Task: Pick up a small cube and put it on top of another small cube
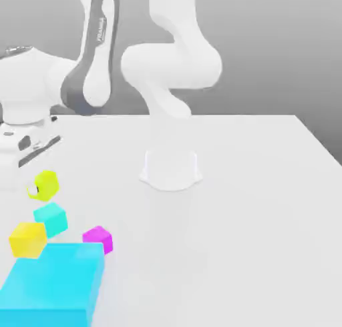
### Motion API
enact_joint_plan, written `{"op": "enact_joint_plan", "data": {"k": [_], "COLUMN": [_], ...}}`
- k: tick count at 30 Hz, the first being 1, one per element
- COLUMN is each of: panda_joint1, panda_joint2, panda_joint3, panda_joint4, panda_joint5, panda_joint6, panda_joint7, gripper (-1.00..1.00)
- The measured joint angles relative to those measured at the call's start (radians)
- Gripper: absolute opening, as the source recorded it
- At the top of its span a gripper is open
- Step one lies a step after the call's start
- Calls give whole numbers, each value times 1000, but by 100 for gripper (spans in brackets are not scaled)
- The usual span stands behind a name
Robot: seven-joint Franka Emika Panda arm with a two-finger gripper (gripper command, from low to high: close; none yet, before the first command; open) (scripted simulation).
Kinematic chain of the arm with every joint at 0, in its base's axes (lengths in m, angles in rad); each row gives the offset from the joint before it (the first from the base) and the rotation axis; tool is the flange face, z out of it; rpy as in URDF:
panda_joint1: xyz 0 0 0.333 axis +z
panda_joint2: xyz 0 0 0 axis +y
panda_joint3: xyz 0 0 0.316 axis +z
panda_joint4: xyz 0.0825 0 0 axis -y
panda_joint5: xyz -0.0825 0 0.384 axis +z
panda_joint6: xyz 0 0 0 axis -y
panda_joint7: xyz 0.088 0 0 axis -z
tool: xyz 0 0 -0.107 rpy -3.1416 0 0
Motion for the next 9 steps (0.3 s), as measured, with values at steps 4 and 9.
{"op": "enact_joint_plan", "data": {"k": [4, 9], "panda_joint1": [29, -25], "panda_joint2": [92, 184], "panda_joint3": [18, 112], "panda_joint4": [-2, -1], "panda_joint5": [181, 381], "panda_joint6": [66, 125], "panda_joint7": [-128, -270], "gripper": [-100, 100]}}
